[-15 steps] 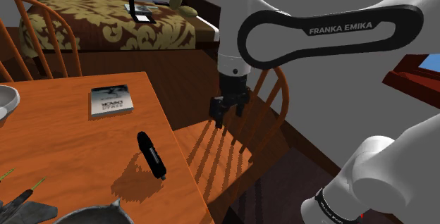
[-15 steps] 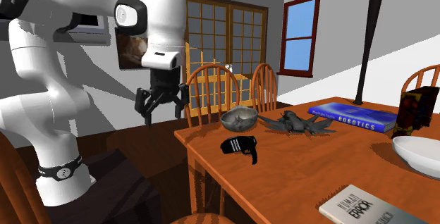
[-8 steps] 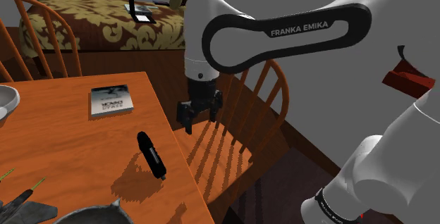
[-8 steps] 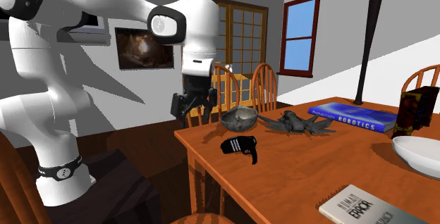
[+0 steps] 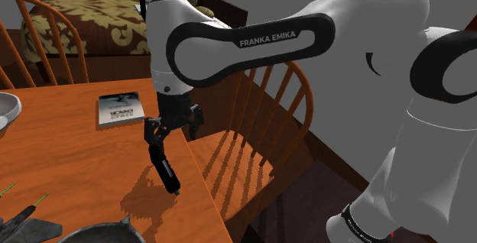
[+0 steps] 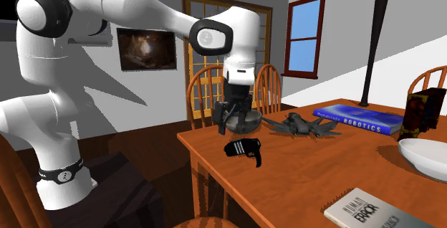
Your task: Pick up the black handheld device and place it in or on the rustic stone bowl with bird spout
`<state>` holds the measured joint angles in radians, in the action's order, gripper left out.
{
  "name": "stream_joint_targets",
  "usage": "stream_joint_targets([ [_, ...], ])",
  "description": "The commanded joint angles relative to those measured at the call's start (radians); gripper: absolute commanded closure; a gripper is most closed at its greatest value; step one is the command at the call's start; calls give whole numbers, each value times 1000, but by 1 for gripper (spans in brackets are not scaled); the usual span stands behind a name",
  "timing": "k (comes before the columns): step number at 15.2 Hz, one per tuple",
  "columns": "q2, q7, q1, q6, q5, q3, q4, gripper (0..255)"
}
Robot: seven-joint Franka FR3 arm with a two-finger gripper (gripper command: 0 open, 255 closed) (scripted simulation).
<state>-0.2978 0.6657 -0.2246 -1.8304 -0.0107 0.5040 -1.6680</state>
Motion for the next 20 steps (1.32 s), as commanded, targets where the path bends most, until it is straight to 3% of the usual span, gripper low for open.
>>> stream_joint_targets([
  [1,-79,33,-34,13,-31,1,93,0],
  [3,-140,54,-64,28,-54,-2,169,0],
  [11,-150,58,-65,-70,-60,-5,81,0],
  [18,-150,58,-65,-69,-60,-6,81,0],
  [19,-150,58,-65,-69,-60,-6,81,255],
  [20,-150,58,-65,-69,-60,-6,81,255],
])
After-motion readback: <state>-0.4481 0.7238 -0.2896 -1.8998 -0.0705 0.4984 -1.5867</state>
